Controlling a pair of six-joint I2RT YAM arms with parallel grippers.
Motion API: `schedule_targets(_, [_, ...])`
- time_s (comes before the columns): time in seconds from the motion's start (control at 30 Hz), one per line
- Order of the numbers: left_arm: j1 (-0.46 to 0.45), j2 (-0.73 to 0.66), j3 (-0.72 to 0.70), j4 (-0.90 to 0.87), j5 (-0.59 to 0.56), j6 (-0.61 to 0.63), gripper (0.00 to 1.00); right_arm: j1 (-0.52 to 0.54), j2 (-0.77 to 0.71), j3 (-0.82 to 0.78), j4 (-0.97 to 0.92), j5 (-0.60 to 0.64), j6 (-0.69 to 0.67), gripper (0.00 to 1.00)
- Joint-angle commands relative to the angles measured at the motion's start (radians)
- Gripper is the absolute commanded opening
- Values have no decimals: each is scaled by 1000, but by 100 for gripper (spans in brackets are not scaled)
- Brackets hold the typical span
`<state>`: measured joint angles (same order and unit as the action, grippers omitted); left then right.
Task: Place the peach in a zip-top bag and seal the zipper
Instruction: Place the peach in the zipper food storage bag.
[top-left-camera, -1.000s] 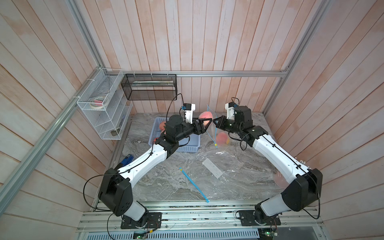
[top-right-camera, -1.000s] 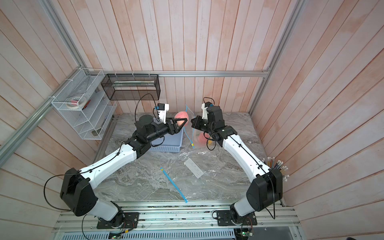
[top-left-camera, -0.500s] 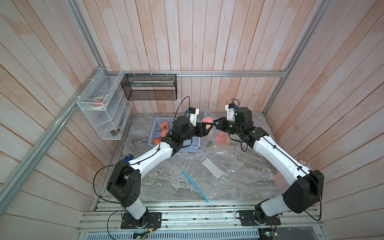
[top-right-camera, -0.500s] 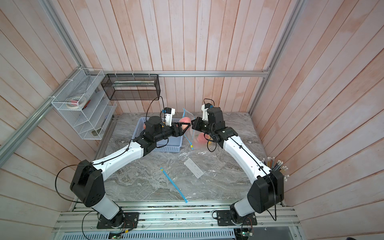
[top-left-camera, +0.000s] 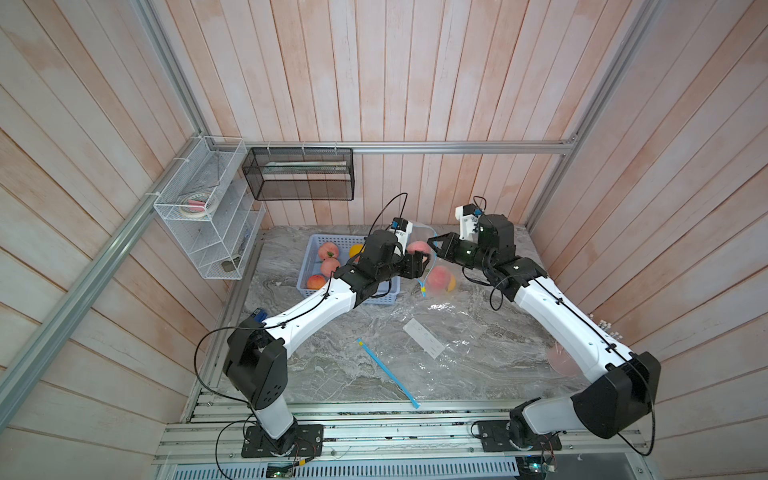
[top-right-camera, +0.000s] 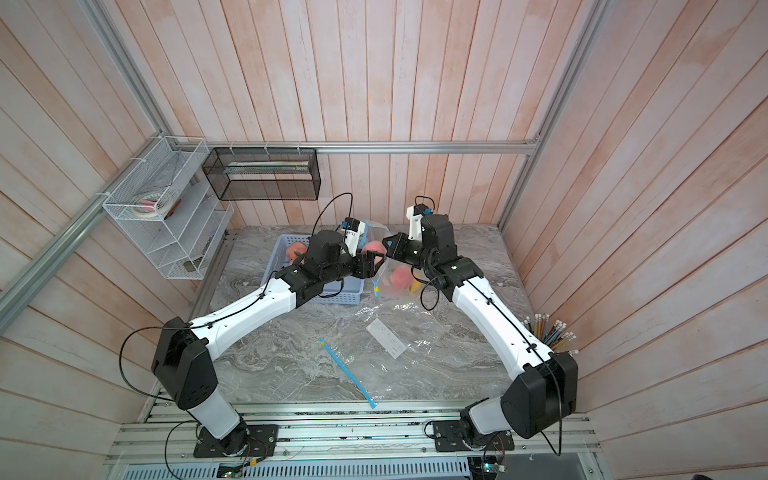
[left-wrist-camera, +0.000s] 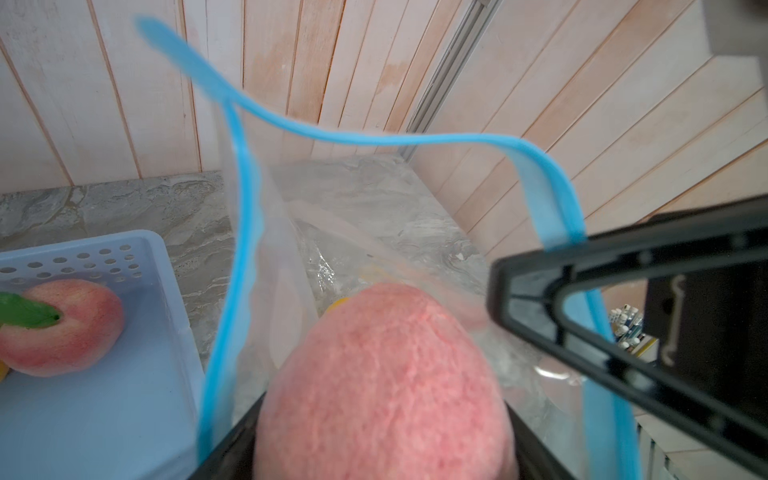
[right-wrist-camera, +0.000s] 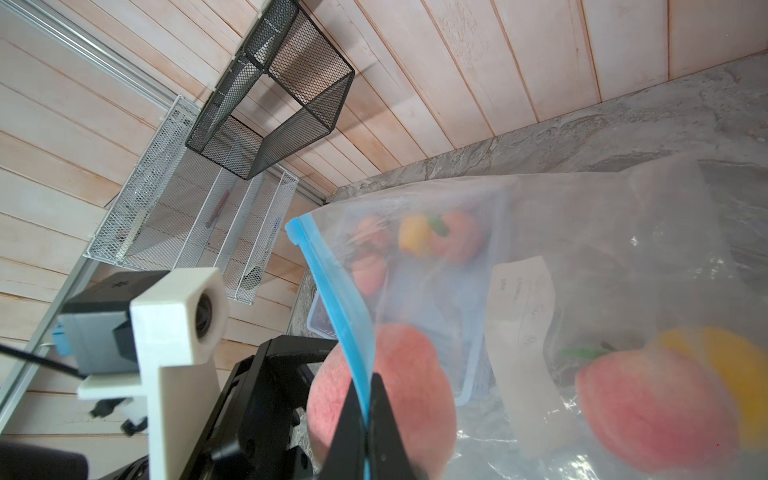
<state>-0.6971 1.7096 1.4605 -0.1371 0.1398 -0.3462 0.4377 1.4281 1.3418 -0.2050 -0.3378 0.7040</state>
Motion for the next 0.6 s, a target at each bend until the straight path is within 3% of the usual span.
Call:
schedule_targets(0.0, [-6,19,48,-87,-37,59,69,-4,-27,-19,36,-32,17,0])
schedule_targets(0.13, [-6,1,59,-94,-3,50,88,-12,-44,-37,45,-32,25,0])
schedule_targets(0.23, [-5,-22,58,-83,10,41,95,-27,-59,-58,61,-35,42,0])
schedule_targets(0.57, [6,-137,55,-79,32,5,98,-64,-80,-87,70,-32,55,0])
